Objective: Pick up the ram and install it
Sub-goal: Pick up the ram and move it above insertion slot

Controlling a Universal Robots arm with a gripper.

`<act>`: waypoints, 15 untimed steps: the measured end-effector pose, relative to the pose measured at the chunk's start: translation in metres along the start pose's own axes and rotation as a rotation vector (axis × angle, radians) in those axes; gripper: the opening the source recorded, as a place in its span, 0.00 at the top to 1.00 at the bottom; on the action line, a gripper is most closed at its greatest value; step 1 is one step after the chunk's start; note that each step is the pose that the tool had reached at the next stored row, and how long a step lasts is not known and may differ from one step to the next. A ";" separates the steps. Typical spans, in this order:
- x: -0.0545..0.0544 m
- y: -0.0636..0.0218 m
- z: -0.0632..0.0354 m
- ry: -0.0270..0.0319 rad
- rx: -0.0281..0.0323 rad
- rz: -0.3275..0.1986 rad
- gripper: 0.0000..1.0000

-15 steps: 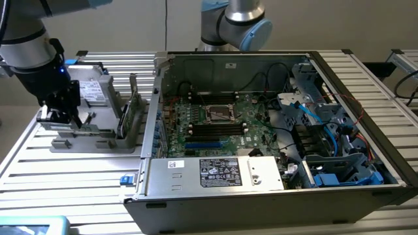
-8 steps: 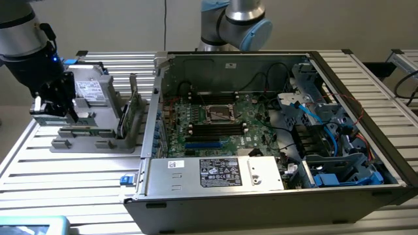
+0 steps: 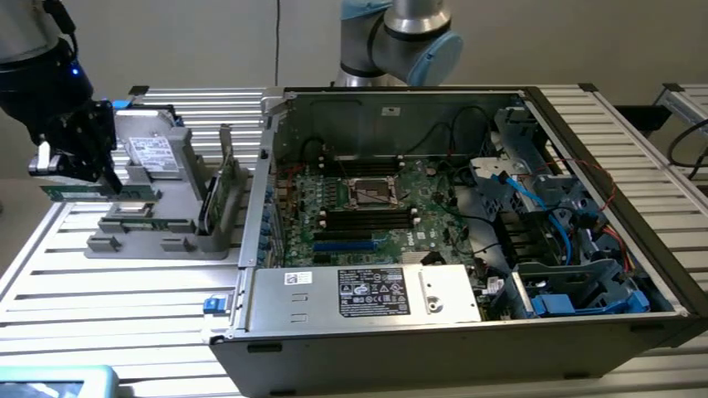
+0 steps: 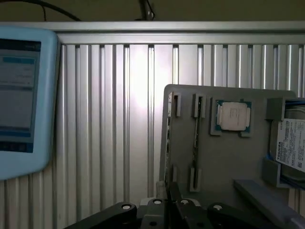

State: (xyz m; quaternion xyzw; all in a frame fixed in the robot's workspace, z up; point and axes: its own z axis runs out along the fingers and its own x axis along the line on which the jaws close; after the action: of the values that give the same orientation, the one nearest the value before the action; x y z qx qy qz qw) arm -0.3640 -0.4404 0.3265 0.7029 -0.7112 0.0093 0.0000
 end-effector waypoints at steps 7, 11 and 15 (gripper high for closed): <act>0.011 -0.0106 -0.0314 -0.0049 0.0002 -0.008 0.86; 0.015 -0.0221 -0.0497 -0.0097 -0.0002 -0.010 0.86; 0.018 -0.0364 -0.0675 -0.0148 -0.0007 -0.011 0.86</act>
State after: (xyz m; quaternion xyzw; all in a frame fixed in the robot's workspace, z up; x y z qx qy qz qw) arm -0.3287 -0.4581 0.3948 0.7068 -0.7074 0.0038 -0.0049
